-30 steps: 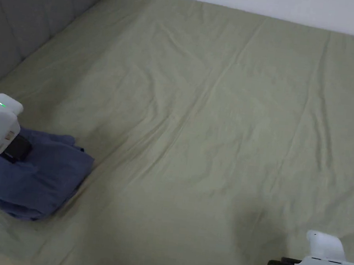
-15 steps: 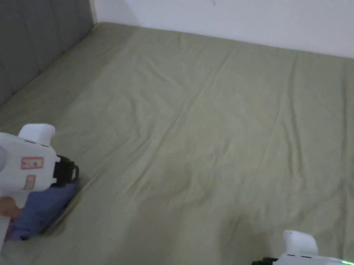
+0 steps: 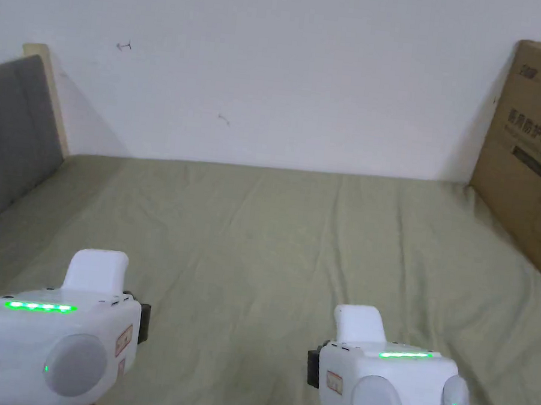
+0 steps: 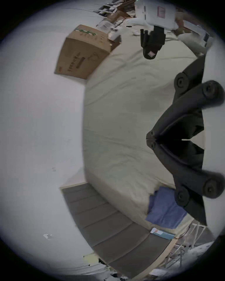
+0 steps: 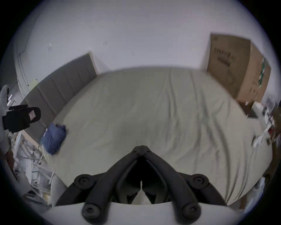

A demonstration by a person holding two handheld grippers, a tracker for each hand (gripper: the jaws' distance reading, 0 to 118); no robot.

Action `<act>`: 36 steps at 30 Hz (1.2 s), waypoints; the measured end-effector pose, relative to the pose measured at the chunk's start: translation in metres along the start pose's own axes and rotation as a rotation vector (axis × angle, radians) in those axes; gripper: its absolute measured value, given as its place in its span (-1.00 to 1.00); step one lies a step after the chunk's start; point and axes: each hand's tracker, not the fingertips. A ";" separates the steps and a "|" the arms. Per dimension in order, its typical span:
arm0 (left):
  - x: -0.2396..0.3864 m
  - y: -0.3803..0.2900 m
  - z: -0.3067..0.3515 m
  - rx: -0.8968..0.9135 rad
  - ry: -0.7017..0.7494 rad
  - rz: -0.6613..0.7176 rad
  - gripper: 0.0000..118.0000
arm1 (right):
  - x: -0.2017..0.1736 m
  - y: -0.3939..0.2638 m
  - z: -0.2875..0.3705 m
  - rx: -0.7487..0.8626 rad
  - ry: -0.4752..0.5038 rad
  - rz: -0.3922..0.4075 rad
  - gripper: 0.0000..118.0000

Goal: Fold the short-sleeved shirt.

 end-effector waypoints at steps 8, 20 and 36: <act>0.046 0.054 0.066 0.302 0.014 -0.057 -1.00 | -0.016 0.072 0.088 0.389 -0.103 0.072 -1.00; 0.051 0.061 0.088 0.459 0.102 -0.012 -1.00 | -0.023 0.082 0.120 0.534 -0.206 0.096 -1.00; 0.066 0.055 0.086 0.438 0.057 -0.082 0.89 | -0.025 0.073 0.132 0.634 -0.253 0.105 1.00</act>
